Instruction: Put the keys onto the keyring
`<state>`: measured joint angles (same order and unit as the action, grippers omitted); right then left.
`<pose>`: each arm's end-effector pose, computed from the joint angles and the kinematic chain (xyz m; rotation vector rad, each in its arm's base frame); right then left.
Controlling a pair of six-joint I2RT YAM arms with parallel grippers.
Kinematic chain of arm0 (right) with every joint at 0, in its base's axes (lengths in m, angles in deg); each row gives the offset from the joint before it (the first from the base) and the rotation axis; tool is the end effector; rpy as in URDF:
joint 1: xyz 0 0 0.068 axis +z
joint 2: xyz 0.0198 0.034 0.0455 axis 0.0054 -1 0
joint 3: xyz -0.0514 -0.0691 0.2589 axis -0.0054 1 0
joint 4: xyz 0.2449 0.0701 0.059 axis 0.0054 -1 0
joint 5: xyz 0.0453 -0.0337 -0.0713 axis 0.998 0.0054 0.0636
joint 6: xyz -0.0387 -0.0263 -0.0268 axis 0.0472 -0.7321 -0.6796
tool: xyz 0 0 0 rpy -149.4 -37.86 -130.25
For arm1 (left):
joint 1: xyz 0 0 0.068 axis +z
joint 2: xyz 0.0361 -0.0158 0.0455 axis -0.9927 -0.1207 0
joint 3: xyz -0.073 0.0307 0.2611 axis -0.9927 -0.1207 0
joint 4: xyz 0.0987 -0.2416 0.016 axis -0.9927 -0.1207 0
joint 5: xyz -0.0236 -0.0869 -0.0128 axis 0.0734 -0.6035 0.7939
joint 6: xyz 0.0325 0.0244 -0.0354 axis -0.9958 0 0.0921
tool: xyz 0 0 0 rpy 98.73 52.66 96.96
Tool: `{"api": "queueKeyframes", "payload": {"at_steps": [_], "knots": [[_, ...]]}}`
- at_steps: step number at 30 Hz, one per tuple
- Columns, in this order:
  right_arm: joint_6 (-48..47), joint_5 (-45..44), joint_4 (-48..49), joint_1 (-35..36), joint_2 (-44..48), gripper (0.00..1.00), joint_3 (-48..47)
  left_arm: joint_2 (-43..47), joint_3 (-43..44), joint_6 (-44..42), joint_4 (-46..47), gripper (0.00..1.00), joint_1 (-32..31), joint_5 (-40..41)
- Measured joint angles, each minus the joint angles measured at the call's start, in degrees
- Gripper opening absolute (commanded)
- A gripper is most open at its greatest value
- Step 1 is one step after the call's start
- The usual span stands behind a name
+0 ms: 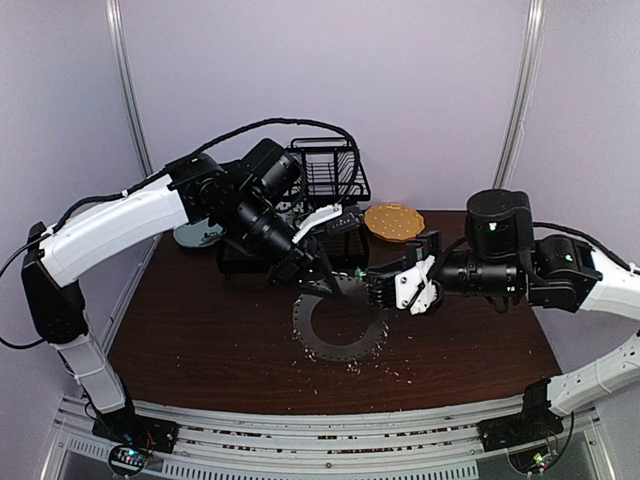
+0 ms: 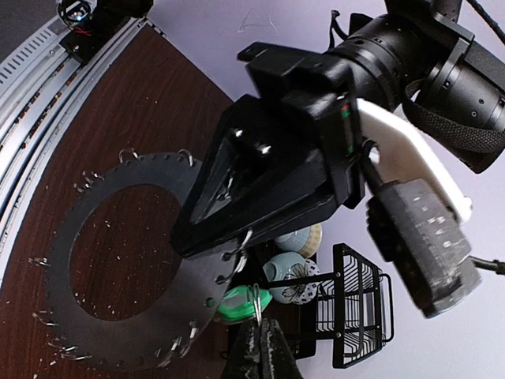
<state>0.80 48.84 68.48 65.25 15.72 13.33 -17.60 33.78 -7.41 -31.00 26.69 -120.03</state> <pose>0.1018 0.2264 0.3886 -1.6543 0.8096 0.0845 0.1815 -0.3131 0.3793 1.6173 2.0194 -1.1861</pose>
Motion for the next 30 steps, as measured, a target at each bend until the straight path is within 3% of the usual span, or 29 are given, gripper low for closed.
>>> {"api": "queueKeyframes", "payload": {"at_steps": [4, 8, 30], "knots": [[6.36, 4.39, -4.79, -2.01, -1.57, 0.0, -7.13, 0.0, 1.44, -2.49, -0.04, 0.0, -4.28, 11.37], [11.63, 5.77, -8.37, -2.56, -1.44, 0.0, -8.87, 0.04, 1.51, -4.09, 0.0, 0.0, -6.36, 15.65], [20.02, 6.86, -16.28, -2.56, -3.67, 0.0, -11.43, 3.23, 0.44, -5.99, 1.33, 0.0, -6.08, 15.91]]}}
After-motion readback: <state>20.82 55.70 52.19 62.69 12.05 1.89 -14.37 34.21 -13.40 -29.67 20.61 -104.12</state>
